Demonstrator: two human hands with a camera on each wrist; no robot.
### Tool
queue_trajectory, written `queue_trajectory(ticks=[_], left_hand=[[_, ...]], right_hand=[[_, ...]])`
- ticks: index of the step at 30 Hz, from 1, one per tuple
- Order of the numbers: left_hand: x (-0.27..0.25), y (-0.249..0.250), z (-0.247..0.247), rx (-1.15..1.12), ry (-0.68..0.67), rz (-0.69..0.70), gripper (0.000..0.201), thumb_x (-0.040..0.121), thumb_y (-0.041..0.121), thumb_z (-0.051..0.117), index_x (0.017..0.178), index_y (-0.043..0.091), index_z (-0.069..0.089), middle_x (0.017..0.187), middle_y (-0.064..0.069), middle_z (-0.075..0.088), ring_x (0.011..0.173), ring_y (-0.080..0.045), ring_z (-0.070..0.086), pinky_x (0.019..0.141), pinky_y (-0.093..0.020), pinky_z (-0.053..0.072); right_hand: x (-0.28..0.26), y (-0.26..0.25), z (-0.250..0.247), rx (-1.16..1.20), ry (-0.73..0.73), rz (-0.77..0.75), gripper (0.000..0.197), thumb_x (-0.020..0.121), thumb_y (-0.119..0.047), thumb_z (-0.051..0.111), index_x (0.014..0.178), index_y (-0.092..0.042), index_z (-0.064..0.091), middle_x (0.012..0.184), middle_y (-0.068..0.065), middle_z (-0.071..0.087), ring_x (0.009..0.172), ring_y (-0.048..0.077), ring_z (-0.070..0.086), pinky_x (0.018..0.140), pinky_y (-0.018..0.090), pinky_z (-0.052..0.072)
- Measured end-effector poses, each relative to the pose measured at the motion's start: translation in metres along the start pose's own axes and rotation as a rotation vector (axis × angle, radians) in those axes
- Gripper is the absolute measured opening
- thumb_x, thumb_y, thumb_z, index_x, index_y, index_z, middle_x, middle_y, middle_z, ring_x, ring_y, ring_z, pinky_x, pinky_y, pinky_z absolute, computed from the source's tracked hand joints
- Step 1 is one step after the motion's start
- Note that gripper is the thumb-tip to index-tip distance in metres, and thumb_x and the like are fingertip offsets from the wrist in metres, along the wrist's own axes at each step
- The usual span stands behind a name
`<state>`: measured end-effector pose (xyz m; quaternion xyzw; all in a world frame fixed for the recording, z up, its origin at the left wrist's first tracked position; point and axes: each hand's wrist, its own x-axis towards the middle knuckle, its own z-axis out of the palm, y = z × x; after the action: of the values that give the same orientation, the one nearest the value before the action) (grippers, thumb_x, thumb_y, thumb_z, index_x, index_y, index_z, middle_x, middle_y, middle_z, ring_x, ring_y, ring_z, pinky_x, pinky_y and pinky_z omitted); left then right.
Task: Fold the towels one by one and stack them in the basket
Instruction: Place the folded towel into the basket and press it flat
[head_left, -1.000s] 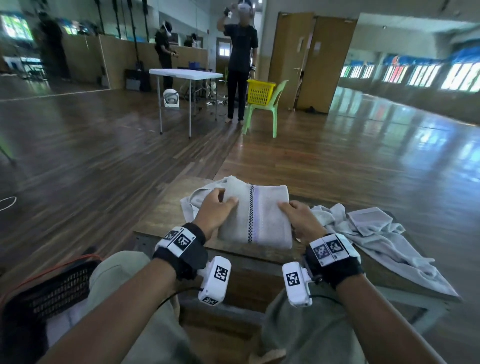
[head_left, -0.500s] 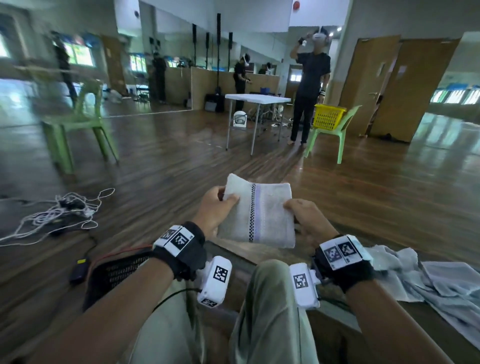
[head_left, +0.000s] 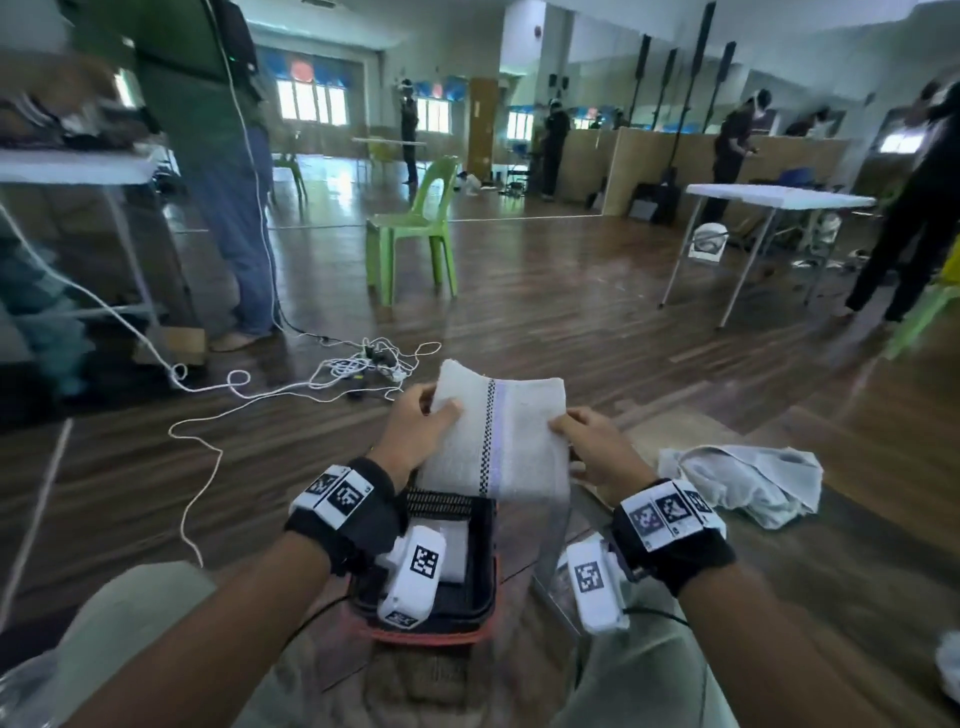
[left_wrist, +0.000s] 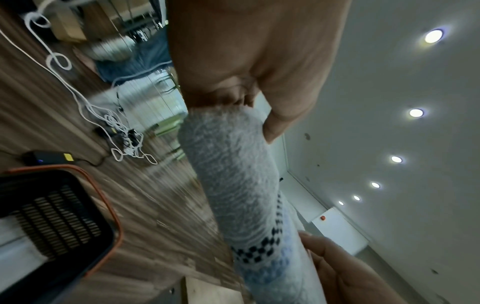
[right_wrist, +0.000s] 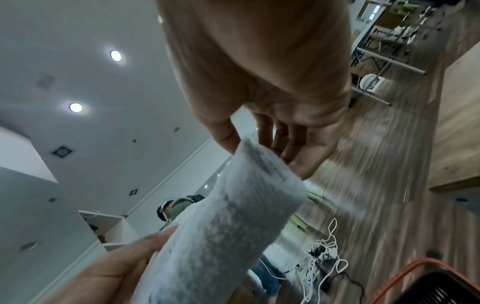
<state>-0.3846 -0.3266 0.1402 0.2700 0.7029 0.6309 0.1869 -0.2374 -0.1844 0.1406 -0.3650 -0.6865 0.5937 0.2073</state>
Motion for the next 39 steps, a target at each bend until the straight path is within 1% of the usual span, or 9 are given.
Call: queue_trajectory(ticks=[4,8,11,15,18,22,27,34,39], left_hand=[[0.016,-0.024,-0.029,-0.002,0.042,-0.052,0.034,0.082,0.021,0.067,0.111,0.008,0.058,0.109,-0.011,0.067,0.093,-0.024,0.064,0.083,-0.04,0.053],[0.039,-0.06,-0.042,-0.01,0.048,-0.134,0.032,0.089,0.013,0.062,0.117,0.0,0.053,0.107,-0.011,0.063,0.092,-0.023,0.06,0.078,-0.035,0.052],[0.066,-0.1,-0.047,0.053,0.025,-0.204,0.03,0.091,0.013,0.06,0.117,0.003,0.05,0.101,-0.004,0.059,0.092,-0.02,0.056,0.071,-0.024,0.05],[0.105,-0.174,-0.041,0.138,0.012,-0.344,0.027,0.088,0.012,0.061,0.113,0.007,0.053,0.104,-0.009,0.06,0.094,-0.023,0.058,0.085,-0.036,0.048],[0.128,-0.244,-0.031,0.207,-0.032,-0.489,0.035,0.08,0.013,0.063,0.113,0.011,0.056,0.109,-0.01,0.063,0.099,-0.027,0.06,0.09,-0.04,0.05],[0.151,-0.334,-0.014,0.266,-0.045,-0.65,0.033,0.079,0.011,0.057,0.112,0.014,0.056,0.11,-0.01,0.063,0.101,-0.029,0.061,0.091,-0.044,0.05],[0.186,-0.407,0.006,0.355,-0.055,-0.684,0.034,0.086,0.005,0.051,0.12,0.006,0.053,0.118,-0.014,0.06,0.107,-0.03,0.057,0.091,-0.037,0.047],[0.239,-0.475,0.032,0.271,0.008,-0.714,0.042,0.087,0.003,0.048,0.129,0.007,0.048,0.122,-0.011,0.058,0.109,-0.026,0.055,0.089,-0.029,0.044],[0.249,-0.501,0.039,0.219,0.032,-0.682,0.044,0.089,0.004,0.051,0.132,0.009,0.045,0.121,-0.011,0.057,0.107,-0.023,0.055,0.092,-0.032,0.046]], right_hand=[[0.025,0.004,0.036,-0.079,-0.042,0.008,0.028,0.091,-0.018,0.052,0.116,-0.007,0.055,0.104,0.01,0.062,0.084,0.021,0.058,0.057,0.028,0.043],[0.058,0.026,0.068,-0.07,-0.078,0.105,0.029,0.092,-0.016,0.05,0.12,-0.007,0.051,0.105,0.01,0.059,0.079,0.019,0.056,0.054,0.027,0.04],[0.087,0.053,0.092,-0.052,-0.106,0.219,0.019,0.093,-0.014,0.047,0.112,-0.012,0.049,0.099,0.008,0.056,0.086,0.024,0.054,0.056,0.028,0.043],[0.137,0.114,0.128,-0.094,-0.093,0.338,0.009,0.088,-0.01,0.047,0.088,-0.018,0.051,0.094,0.01,0.06,0.078,0.024,0.055,0.068,0.032,0.045],[0.177,0.18,0.153,-0.172,-0.08,0.429,0.02,0.083,-0.008,0.048,0.102,-0.011,0.056,0.109,0.018,0.063,0.086,0.026,0.057,0.07,0.031,0.044],[0.216,0.247,0.18,-0.278,-0.077,0.581,0.035,0.085,-0.008,0.046,0.119,-0.008,0.052,0.116,0.014,0.059,0.094,0.026,0.054,0.08,0.031,0.043],[0.267,0.309,0.202,-0.284,-0.059,0.657,0.038,0.088,-0.005,0.039,0.126,-0.002,0.045,0.119,0.017,0.055,0.091,0.024,0.048,0.076,0.028,0.036],[0.33,0.364,0.226,-0.231,0.162,0.585,0.035,0.084,0.001,0.036,0.116,-0.005,0.049,0.095,0.009,0.052,0.08,0.022,0.048,0.068,0.027,0.034],[0.345,0.386,0.235,-0.195,0.275,0.573,0.039,0.087,0.0,0.035,0.122,-0.011,0.045,0.11,0.013,0.058,0.086,0.022,0.052,0.066,0.024,0.036]])
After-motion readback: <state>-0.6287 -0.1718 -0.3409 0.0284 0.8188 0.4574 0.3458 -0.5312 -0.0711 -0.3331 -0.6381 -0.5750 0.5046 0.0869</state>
